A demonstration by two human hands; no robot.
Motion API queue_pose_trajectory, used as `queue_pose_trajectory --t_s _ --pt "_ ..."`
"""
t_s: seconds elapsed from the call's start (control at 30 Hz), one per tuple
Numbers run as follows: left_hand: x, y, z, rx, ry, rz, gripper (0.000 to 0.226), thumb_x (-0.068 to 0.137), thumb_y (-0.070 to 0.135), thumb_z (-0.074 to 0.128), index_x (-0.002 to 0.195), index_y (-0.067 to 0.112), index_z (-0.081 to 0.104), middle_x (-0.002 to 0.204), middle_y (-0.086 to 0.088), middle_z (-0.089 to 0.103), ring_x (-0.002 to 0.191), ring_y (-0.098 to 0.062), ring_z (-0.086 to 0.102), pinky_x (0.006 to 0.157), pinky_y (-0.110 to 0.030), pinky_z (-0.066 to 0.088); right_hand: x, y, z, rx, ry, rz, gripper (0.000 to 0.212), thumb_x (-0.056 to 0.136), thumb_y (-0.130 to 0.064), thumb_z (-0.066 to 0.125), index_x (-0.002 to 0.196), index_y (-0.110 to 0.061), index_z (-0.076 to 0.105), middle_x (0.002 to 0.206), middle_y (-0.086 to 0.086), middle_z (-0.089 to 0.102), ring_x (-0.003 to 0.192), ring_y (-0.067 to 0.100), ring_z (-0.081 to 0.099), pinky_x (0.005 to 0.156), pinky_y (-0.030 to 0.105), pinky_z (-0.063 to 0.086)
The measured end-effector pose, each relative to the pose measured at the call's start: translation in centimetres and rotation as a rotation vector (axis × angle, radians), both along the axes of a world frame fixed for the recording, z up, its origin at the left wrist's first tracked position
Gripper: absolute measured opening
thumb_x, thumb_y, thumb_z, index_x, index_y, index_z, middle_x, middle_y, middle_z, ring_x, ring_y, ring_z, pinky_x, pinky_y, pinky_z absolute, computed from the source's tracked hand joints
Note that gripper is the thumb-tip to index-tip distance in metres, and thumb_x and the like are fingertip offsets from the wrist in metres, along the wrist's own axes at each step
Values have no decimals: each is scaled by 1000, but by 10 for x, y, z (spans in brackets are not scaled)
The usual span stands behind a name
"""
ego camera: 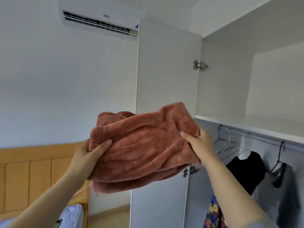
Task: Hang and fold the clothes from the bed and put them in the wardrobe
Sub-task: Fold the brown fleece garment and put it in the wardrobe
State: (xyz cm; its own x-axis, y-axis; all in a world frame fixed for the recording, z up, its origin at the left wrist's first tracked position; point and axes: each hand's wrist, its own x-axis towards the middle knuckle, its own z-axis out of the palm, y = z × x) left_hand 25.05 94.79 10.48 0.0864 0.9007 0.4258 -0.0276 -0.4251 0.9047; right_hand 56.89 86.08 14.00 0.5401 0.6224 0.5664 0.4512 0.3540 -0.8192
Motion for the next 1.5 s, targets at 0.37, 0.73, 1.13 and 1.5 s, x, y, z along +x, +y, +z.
queue_pose_trajectory --t_s 0.37,0.73,1.13,1.5 --pt "178 134 32 44 16 -425 66 51 74 72 105 35 68 93 15 75 84 -7 71 76 -28 53 120 13 33 28 -47 -404 30 75 -30 81 101 -27 65 96 -12 70 86 5 66 71 24 50" --pt "341 175 64 96 -58 -677 66 55 70 72 107 31 69 100 10 75 94 -13 71 88 -37 54 232 2 82 24 -192 -648 28 77 -29 80 102 -29 65 92 -19 67 84 -3 63 68 15 46" --pt "512 198 121 -49 -195 -716 54 66 58 77 104 20 71 96 -3 76 84 -18 73 74 -31 58 375 19 166 -110 -336 -755 37 79 -35 78 109 -18 66 102 -4 70 99 20 66 88 34 51" --pt "589 209 138 -316 192 -1057 45 94 50 47 114 13 65 105 -17 73 100 -32 68 85 -40 54 364 56 148 -876 -720 -649 47 80 -69 58 96 -25 61 99 -3 60 94 17 57 70 27 39"
